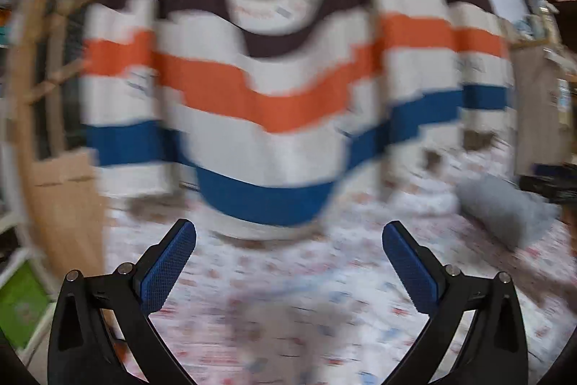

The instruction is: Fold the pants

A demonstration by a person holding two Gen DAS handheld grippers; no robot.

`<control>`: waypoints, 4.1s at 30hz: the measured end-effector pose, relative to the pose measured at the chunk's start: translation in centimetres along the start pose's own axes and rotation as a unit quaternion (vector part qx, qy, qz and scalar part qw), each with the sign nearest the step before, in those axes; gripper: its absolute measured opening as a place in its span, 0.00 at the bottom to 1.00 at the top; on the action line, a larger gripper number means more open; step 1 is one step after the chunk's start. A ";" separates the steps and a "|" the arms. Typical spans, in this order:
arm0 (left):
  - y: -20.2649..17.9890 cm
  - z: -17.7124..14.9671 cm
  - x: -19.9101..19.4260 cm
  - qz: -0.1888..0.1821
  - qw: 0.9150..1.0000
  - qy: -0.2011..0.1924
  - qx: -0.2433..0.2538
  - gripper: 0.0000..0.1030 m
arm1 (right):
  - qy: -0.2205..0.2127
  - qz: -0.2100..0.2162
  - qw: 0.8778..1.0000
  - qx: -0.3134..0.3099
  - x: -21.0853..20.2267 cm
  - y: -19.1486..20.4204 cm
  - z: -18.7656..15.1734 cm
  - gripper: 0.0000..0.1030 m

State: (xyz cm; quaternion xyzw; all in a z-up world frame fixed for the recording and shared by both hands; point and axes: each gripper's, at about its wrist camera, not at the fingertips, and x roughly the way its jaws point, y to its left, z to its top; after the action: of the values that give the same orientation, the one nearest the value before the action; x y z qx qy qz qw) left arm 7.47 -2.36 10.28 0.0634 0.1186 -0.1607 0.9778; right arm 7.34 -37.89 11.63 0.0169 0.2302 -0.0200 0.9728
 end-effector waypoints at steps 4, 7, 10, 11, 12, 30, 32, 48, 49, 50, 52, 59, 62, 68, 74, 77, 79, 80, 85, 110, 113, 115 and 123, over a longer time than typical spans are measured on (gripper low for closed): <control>-2.0 0.2 3.3 -0.042 0.998 0.038 -0.011 1.00 | 0.029 0.033 0.999 -0.013 3.2 0.2 0.2 0.67; -3.5 0.1 5.6 -0.055 0.997 0.056 -0.022 1.00 | 0.063 0.034 0.997 0.000 6.4 -0.5 -0.1 0.61; -5.2 -0.5 8.2 -0.065 0.995 0.076 -0.023 0.96 | 0.093 0.014 0.995 0.008 9.7 -1.3 -0.7 0.55; -5.6 -0.8 9.1 -0.065 0.994 0.090 -0.022 0.89 | 0.102 0.006 0.995 0.011 11.0 -1.8 -0.9 0.55; -6.1 -1.1 10.4 -0.070 0.991 0.109 -0.020 0.83 | 0.105 0.003 0.994 0.013 11.7 -2.1 -1.0 0.55; -7.4 -4.3 22.6 -0.172 0.923 0.310 -0.149 0.34 | 0.116 0.037 0.992 0.012 13.9 -3.7 -4.1 0.55; -7.3 -5.0 23.2 -0.161 0.921 0.319 -0.152 0.33 | 0.106 0.026 0.994 -0.001 13.5 -3.7 -4.0 0.55; -5.6 -7.6 24.3 -0.087 0.926 0.346 -0.123 0.20 | 0.240 0.001 0.968 0.072 21.4 -6.0 -5.9 0.41; -5.5 -7.5 24.2 -0.079 0.929 0.343 -0.119 0.10 | 0.247 0.009 0.966 0.076 21.9 -6.0 -6.2 0.41; -5.3 -7.4 24.1 -0.072 0.931 0.339 -0.117 0.00 | 0.238 0.010 0.968 0.072 21.8 -5.9 -6.1 0.42; -4.7 -7.0 24.0 -0.068 0.933 0.331 -0.123 0.00 | 0.240 0.028 0.968 0.070 22.0 -5.7 -6.1 0.41; -3.9 -6.3 23.8 -0.064 0.937 0.318 -0.128 0.00 | 0.244 0.058 0.966 0.066 22.3 -5.3 -5.9 0.06; -4.5 -5.9 23.4 -0.102 0.938 0.303 -0.134 0.05 | 0.187 0.010 0.982 0.039 20.3 -4.9 -4.8 0.04; -5.5 -4.9 22.3 -0.176 0.935 0.272 -0.145 0.21 | 0.137 -0.133 0.982 -0.011 17.4 -5.0 -2.4 0.04; -8.2 -4.8 22.3 -0.203 0.935 0.276 -0.095 0.45 | 0.166 -0.139 0.976 -0.002 17.6 -7.3 -3.5 0.04; -9.7 -5.3 23.2 -0.214 0.928 0.297 -0.076 0.47 | 0.169 -0.132 0.977 0.002 17.9 -7.7 -3.9 0.04; -10.5 -5.8 24.6 -0.227 0.915 0.324 -0.074 0.47 | 0.163 -0.123 0.979 0.011 17.7 -7.8 -3.8 0.04; -10.7 -5.9 25.1 -0.222 0.913 0.334 -0.074 0.47 | 0.162 -0.121 0.979 0.014 17.7 -8.0 -3.6 0.04; -11.1 -6.4 25.6 -0.200 0.915 0.344 -0.066 0.03 | 0.159 -0.119 0.980 0.015 17.4 -8.2 -3.7 0.04; -7.7 -4.1 23.2 -0.084 0.960 0.267 -0.027 0.58 | 0.098 -0.100 0.990 0.006 15.5 -6.9 -3.7 0.48; -5.2 -4.9 19.3 -0.080 0.962 0.258 -0.049 0.58 | 0.074 -0.097 0.992 0.002 13.8 -6.5 -3.1 0.60; -2.8 -5.6 15.8 -0.057 0.969 0.236 -0.053 0.58 | 0.069 -0.103 0.992 -0.016 12.9 -5.8 -3.0 0.60; 7.3 -7.0 10.0 0.040 0.970 0.207 -0.119 0.59 | 0.086 -0.004 0.996 -0.029 12.0 0.6 -0.8 0.60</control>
State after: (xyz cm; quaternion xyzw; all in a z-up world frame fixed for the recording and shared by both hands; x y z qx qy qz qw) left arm 17.63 2.66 1.67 -0.0167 0.3343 -0.0900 0.9380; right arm 17.73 -37.62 5.59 -0.0108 0.3137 -0.0152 0.9494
